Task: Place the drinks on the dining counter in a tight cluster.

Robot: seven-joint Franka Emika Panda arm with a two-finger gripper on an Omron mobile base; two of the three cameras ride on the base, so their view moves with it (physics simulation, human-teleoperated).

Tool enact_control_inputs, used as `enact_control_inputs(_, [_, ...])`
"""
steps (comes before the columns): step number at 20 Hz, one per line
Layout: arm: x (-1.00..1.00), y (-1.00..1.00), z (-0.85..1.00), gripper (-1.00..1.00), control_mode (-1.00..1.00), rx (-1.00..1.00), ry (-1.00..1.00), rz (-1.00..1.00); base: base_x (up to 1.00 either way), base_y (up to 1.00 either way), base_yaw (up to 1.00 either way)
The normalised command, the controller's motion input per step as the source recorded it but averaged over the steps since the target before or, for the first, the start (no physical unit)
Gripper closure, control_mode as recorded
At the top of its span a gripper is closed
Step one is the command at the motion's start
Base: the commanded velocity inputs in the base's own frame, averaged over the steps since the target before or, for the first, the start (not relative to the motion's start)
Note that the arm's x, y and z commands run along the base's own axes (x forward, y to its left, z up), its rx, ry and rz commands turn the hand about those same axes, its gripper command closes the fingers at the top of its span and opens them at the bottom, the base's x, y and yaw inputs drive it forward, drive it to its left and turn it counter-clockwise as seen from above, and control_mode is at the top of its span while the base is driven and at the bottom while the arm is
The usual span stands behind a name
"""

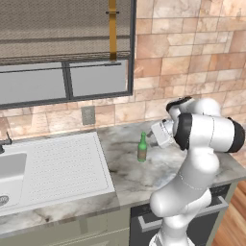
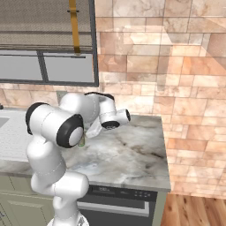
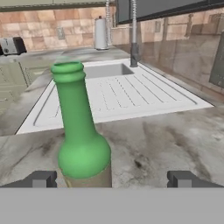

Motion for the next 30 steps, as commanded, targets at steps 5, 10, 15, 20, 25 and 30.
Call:
enact_control_inputs(5, [-0.02,0.04,-0.20,-1.00,-1.00,0.00,0.00,0.06,0.00,0.00,0.00])
enact_control_inputs(10, [0.00,0.21,-0.36,-1.00,-1.00,0.00,0.00,0.00,0.00,0.00,0.00])
enact_control_inputs(15, [-0.04,0.12,-0.23,-1.00,-1.00,0.01,0.00,0.00,0.00,0.00,0.00])
enact_control_inputs(20, [-0.20,0.00,-0.12,-1.00,-1.00,0.06,-0.01,0.00,0.00,0.00,0.00])
enact_control_inputs(25, [-0.02,0.00,-0.03,-1.00,-1.00,0.05,0.00,0.00,0.00,0.00,0.00])
enact_control_inputs(30, [0.00,0.04,-0.01,-1.00,-1.00,0.01,0.00,0.00,0.00,0.00,0.00])
